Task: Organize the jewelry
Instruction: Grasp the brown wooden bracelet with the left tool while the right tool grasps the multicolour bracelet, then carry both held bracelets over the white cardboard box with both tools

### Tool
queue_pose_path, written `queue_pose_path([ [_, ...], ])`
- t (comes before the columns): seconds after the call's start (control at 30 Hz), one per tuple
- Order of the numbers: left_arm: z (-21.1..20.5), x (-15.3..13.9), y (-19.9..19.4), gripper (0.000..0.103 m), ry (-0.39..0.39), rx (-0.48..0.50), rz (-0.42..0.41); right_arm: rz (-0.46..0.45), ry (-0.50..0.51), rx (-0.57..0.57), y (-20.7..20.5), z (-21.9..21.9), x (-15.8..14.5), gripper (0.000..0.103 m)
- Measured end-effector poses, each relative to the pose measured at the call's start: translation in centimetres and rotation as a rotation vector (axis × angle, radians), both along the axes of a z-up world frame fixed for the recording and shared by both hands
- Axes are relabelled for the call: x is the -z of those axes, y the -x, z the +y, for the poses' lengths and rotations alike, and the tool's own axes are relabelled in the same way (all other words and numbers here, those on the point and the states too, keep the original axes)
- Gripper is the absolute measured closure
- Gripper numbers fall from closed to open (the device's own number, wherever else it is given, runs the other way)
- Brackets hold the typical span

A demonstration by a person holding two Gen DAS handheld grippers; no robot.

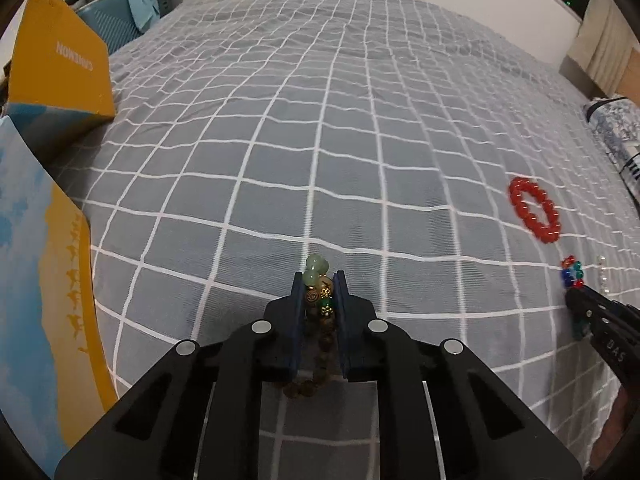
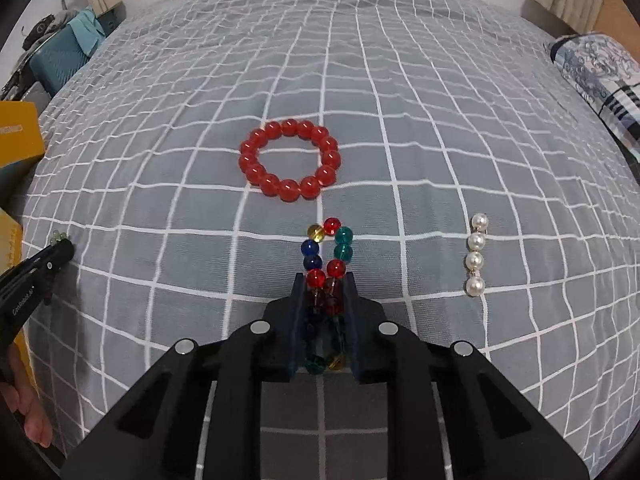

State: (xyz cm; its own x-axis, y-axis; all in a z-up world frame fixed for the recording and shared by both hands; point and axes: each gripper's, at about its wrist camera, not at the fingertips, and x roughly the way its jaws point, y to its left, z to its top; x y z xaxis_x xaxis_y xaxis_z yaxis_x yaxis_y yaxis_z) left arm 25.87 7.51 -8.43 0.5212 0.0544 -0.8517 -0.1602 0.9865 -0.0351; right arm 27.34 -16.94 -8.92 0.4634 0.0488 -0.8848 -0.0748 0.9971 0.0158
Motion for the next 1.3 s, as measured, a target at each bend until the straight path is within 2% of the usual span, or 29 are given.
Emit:
queue_pose_path([
  [0.03,-0.1,-0.1,0.1,0.09,0.002,0.002,-0.005,-0.005,0.003,-0.002,0.1,0.2,-0.2,0.094],
  [0.33,-0.5,-0.8,0.6,0.09,0.012,0.011,-0.029,-0.041,0.0,0.001,0.4,0.0,-1.3,0.094],
  [0.53,-0.8,-1.7,1.1,0.09,0.002,0.026,-0.057,-0.093,-0.039,-0.011,1.0,-0.3,-2.5,0.094],
  [1.3,-2.3,-6.5,3.8,0.09,-0.027,0.062,-0.227,-0.285,-0.033,-0.052,3.2,1.3,-6.5,0.094],
])
